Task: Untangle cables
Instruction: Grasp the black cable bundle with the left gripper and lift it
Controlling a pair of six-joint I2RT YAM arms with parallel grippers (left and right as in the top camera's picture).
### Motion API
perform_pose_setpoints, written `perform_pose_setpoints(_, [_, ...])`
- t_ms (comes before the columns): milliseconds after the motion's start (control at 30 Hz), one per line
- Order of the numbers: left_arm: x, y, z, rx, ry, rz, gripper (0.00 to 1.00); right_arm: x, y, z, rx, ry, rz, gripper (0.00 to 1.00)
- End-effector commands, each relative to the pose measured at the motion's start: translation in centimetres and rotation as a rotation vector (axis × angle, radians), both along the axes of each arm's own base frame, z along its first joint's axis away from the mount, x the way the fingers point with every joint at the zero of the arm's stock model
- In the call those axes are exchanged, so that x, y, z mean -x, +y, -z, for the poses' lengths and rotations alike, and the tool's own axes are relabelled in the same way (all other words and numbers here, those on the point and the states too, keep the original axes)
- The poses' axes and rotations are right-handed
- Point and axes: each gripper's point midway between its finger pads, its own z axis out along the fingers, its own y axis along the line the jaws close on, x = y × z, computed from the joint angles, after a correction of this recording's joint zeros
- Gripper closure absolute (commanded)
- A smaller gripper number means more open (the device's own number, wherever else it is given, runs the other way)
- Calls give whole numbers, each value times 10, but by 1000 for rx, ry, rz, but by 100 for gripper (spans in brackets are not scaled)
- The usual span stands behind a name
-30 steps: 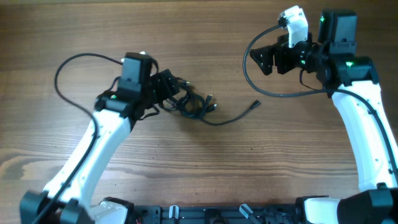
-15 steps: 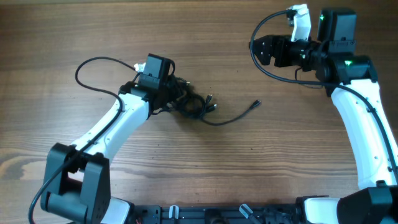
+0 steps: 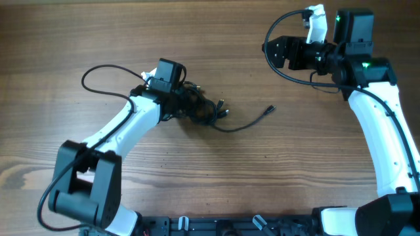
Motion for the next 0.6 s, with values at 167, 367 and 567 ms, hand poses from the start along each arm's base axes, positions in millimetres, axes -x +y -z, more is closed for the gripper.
perform_pose_setpoints(167, [-10,-17,12,-14,-25,14,48,-6,2,-5,-2,-12,3,9])
perform_pose_setpoints(367, [-7,-15,28,-57,3,14,48,-6,1,-4,0,-11,4,9])
perform_pose_setpoints(567, [-4,-13,35,-70,22,12,57,-6,2,-4,0,-11,4,9])
